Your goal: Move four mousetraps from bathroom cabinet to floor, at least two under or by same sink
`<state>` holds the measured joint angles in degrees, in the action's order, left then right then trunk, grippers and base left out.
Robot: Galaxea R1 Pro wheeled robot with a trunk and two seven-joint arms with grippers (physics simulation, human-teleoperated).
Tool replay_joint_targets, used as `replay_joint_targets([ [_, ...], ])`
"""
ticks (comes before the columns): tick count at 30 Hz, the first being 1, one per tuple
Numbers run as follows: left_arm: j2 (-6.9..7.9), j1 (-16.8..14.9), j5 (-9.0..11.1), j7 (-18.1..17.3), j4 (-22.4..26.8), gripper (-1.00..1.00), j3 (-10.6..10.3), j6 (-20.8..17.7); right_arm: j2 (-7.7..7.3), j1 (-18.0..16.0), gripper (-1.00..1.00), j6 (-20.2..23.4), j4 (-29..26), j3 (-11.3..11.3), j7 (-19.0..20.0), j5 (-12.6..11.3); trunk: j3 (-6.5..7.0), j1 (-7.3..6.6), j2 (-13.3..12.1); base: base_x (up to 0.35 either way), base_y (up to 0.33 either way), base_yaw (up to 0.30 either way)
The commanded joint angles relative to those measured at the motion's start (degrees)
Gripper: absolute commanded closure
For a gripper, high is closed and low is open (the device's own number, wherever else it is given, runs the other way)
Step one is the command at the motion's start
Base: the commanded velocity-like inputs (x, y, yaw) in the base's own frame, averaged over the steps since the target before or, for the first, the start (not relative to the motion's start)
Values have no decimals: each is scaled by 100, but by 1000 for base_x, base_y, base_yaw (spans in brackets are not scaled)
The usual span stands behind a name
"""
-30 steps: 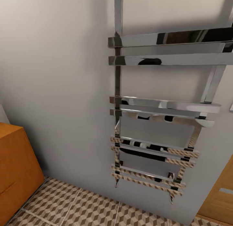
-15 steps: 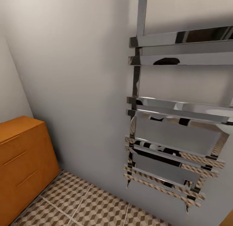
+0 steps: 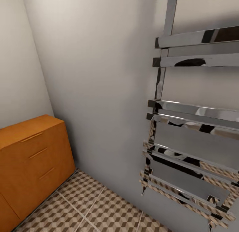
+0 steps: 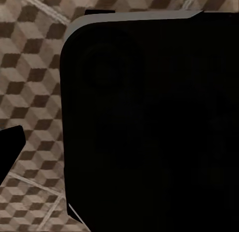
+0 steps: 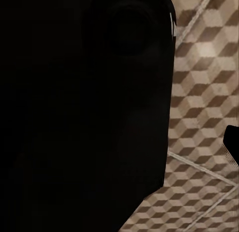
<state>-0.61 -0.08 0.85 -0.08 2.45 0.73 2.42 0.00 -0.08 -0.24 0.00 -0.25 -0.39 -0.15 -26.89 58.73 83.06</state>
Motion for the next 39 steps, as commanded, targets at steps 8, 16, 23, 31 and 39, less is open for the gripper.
replay_joint_targets([
  [8,1,-1,19,-1,1,-100,7,13,0,-1,-100,-2,0,-2,-4,-3,-4,0,2,0,0,275],
  [16,1,-1,20,-1,1,-100,7,13,0,-1,-100,-2,0,0,-2,-6,-4,0,2,0,0,275],
  [23,-1,-1,21,-1,1,-100,7,13,0,-1,-100,-2,0,5,3,-11,-4,0,2,0,0,275],
  [31,-1,-1,21,-1,1,-100,7,13,0,-1,-100,-2,0,7,4,-12,-4,0,2,0,0,275],
  [39,0,-1,21,-1,1,-100,7,13,2,-1,-100,-2,0,6,4,-12,-4,0,2,0,0,275],
])
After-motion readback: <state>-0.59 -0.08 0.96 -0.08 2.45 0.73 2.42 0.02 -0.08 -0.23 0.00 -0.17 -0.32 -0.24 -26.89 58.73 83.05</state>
